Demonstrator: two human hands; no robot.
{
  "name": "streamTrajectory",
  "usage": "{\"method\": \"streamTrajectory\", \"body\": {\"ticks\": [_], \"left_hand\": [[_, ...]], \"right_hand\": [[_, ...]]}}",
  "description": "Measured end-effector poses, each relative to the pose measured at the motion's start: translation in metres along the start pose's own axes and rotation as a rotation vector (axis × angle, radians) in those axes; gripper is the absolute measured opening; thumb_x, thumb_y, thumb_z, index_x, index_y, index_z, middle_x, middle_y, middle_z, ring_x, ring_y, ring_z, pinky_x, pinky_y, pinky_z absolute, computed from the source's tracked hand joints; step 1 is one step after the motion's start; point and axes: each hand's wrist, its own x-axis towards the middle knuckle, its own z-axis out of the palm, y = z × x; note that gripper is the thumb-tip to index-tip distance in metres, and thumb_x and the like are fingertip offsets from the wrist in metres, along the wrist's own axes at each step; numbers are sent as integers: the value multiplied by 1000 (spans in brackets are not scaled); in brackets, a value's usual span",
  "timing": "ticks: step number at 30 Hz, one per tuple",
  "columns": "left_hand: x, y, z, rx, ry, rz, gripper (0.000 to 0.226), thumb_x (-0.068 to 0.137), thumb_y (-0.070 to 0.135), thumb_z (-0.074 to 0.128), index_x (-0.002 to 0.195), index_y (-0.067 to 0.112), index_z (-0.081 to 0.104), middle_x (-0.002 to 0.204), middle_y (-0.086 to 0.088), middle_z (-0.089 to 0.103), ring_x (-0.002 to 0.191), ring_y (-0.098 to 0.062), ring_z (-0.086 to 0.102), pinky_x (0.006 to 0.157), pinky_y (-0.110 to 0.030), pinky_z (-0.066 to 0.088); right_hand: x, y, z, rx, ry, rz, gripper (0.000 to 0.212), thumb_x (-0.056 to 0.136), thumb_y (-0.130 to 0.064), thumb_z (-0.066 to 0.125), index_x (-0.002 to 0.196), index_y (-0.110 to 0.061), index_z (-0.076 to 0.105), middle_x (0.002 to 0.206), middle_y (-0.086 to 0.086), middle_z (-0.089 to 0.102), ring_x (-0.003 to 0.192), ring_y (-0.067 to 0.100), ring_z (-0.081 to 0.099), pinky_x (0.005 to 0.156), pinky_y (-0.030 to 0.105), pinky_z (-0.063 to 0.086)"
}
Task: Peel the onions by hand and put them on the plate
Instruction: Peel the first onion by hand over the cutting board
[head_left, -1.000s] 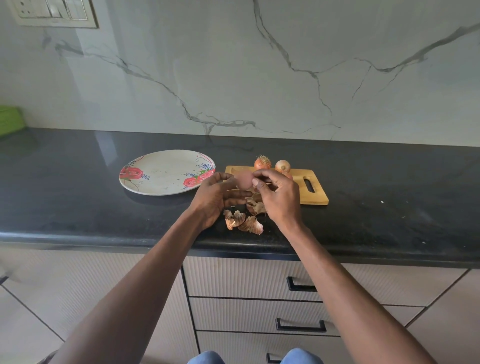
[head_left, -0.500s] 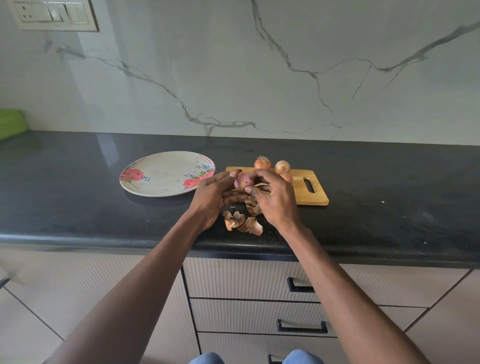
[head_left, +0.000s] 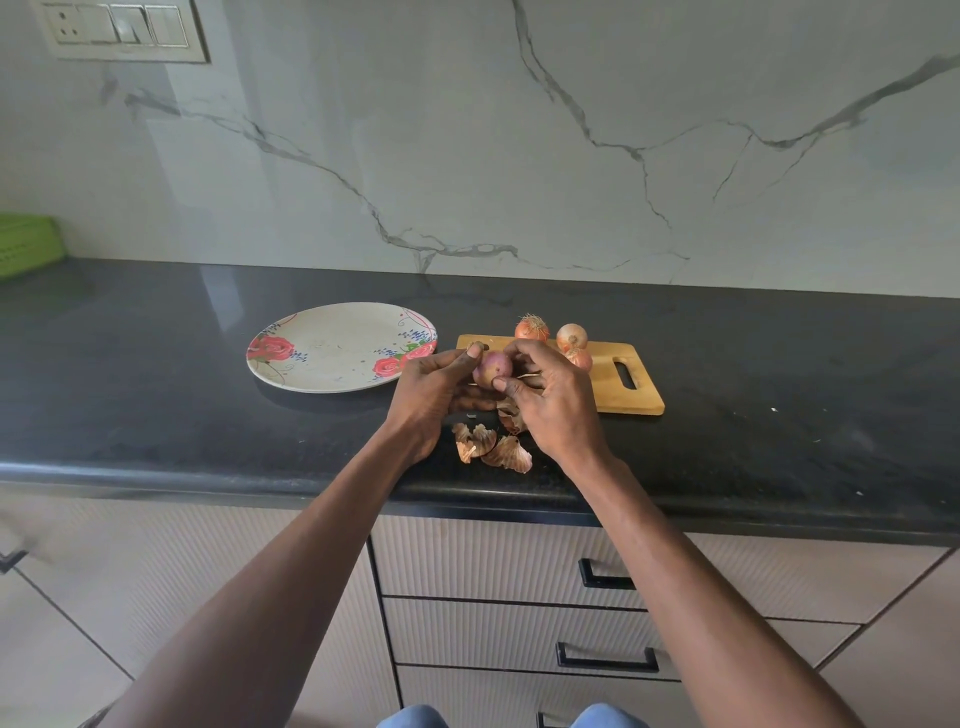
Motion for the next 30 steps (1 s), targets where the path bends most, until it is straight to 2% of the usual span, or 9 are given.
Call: {"method": "streamTrajectory", "body": {"ticks": [4,13,16,19,23,27,30], "left_hand": [[0,-1,-1,29,6,11,24,100,22,60,90,4,74,83,-18,75,66,-24,74,64,-30,63],[1,-3,-3,81,23,23,29,99,27,62,84,6,75,81,-24,73,63,-25,71,62,-30,61],[0,-2,-3,77,22,26,29,100,25,61,86,2,73,78,-22,72,62,-24,71,60,-30,60],[-1,-2,-2,85,27,25,28,97,28,65,84,5,75,80,-23,72,63,-29,69,62,-32,60],[-1,-2,-2,88,41,17,36,85,36,70,91,1,76,81,-24,72,61,-28,69,58,-30,60],[0,-2,-3,113,47,23,28,94,30,67,81,7,76,78,-22,72,58,-26,69,55,-28,58],[1,-3,-4,121,45,26,30,97,28,65,78,8,75,79,-23,72,58,-26,68,54,-28,57]], "right_hand": [[0,4,3,-54,-23,-4,28,83,-7,77,111,-7,71,107,2,69,102,16,65,87,39,57],[-3,2,3,-97,15,-63,18,83,-1,76,100,-1,74,98,7,71,93,19,66,81,39,57],[-3,0,2,-69,6,-40,13,84,-5,75,96,-8,71,95,2,70,90,16,66,80,39,57],[-2,-4,1,-45,-65,-22,23,87,-5,72,107,-15,69,104,2,68,97,18,67,83,40,57],[-3,-5,1,-73,-80,-31,27,85,0,72,110,-9,72,105,6,66,99,21,65,84,40,58],[-4,-9,0,-71,-46,-46,26,85,2,72,107,-11,75,101,6,70,95,15,65,85,32,57],[-5,-9,0,-65,-41,-41,29,84,4,72,107,-13,76,101,4,71,95,13,67,85,31,57]]}}
